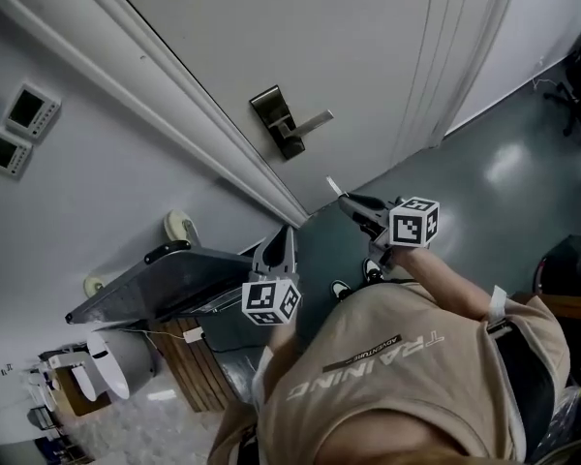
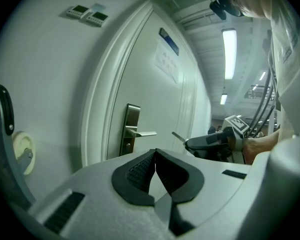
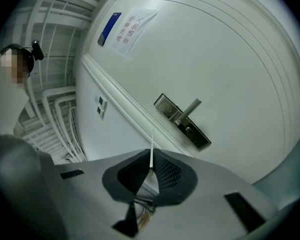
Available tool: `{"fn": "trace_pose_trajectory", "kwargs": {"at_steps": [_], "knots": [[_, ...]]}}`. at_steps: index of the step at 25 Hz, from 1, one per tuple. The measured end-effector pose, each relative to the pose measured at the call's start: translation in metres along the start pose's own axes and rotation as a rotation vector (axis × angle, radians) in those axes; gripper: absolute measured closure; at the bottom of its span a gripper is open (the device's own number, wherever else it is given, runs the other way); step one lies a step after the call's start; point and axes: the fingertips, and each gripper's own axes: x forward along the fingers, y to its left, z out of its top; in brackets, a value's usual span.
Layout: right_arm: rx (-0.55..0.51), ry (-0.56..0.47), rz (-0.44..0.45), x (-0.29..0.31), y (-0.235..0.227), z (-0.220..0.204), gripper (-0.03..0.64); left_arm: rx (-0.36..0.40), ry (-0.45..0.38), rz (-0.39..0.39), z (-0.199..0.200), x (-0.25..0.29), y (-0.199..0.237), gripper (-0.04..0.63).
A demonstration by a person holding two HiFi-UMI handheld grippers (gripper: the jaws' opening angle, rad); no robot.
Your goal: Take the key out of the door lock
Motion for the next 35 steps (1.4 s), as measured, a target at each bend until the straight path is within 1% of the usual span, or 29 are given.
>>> {"fn": "trace_pose_trajectory", "kwargs": {"at_steps": [4, 8, 14, 17, 20, 22, 27, 32, 35], "knots": [[-0.078, 0.032, 0.012, 0.003, 0.008, 0.002, 0.6, 0.0, -0.018, 0.027, 0.004, -0.01, -0.007, 0.586], [-0.195, 0.065, -0.001, 0.005, 0.01, 0.007, 0.6, 0.007, -0.012, 0.042, 0.004, -0.022, -0.013, 0.586], [-0.365, 0.045, 0.02, 0.017, 0.028, 0.031, 0.6, 0.032, -0.041, 0.043, 0.022, -0.029, -0.017, 0.586], [-0.482, 0.036, 0.012, 0.022, 0.041, 0.039, 0.6, 0.07, -0.051, 0.044, 0.032, -0.034, -0.017, 0.586], [-0.646, 0.042, 0.007, 0.024, 0.057, 0.043, 0.6, 0.089, -0.052, 0.034, 0.038, -0.032, -0.018, 0.586], [-0.708, 0.04, 0.009, 0.023, 0.065, 0.044, 0.6, 0.099, -0.053, 0.024, 0.04, -0.031, -0.021, 0.586], [-0.71, -0.004, -0.003, 0.013, 0.07, 0.056, 0.6, 0.119, -0.072, 0.012, 0.052, -0.027, -0.021, 0.586], [-0.726, -0.019, -0.058, -0.009, 0.063, 0.061, 0.6, 0.066, -0.068, -0.011, 0.049, -0.019, -0.025, 0.586], [-0.776, -0.006, -0.091, -0.019, 0.059, 0.061, 0.6, 0.067, -0.067, -0.032, 0.05, -0.014, -0.035, 0.586]]}}
